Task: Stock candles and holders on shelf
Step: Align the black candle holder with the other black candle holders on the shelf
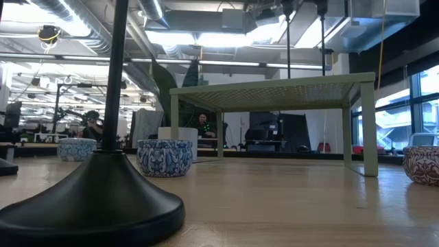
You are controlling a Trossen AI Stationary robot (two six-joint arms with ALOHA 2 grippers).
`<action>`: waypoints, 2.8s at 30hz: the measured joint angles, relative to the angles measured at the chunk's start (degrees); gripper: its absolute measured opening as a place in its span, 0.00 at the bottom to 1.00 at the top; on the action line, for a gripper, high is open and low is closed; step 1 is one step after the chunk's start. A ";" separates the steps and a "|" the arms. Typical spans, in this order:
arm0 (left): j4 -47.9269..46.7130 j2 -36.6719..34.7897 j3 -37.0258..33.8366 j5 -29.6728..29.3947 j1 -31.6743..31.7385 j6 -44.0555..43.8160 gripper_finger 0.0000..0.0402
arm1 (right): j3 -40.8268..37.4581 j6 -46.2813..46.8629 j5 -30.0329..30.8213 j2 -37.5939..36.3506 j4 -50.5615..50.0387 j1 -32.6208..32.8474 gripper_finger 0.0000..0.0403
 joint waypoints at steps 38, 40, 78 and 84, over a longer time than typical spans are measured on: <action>0.95 -4.79 -0.04 -8.11 2.05 3.12 0.28 | 0.02 -0.01 -0.17 0.00 1.13 -0.46 0.36; 0.97 -4.79 -0.04 -8.13 2.57 3.11 0.28 | 0.05 0.46 -0.19 0.49 3.44 -1.58 0.36; 2.67 -4.79 0.00 -16.95 4.30 7.59 0.33 | 14.36 7.87 -6.78 15.78 -1.33 -8.04 0.36; 3.63 -4.76 0.00 -17.25 4.30 8.80 0.38 | 14.38 7.74 -6.54 15.78 -1.10 -8.09 0.33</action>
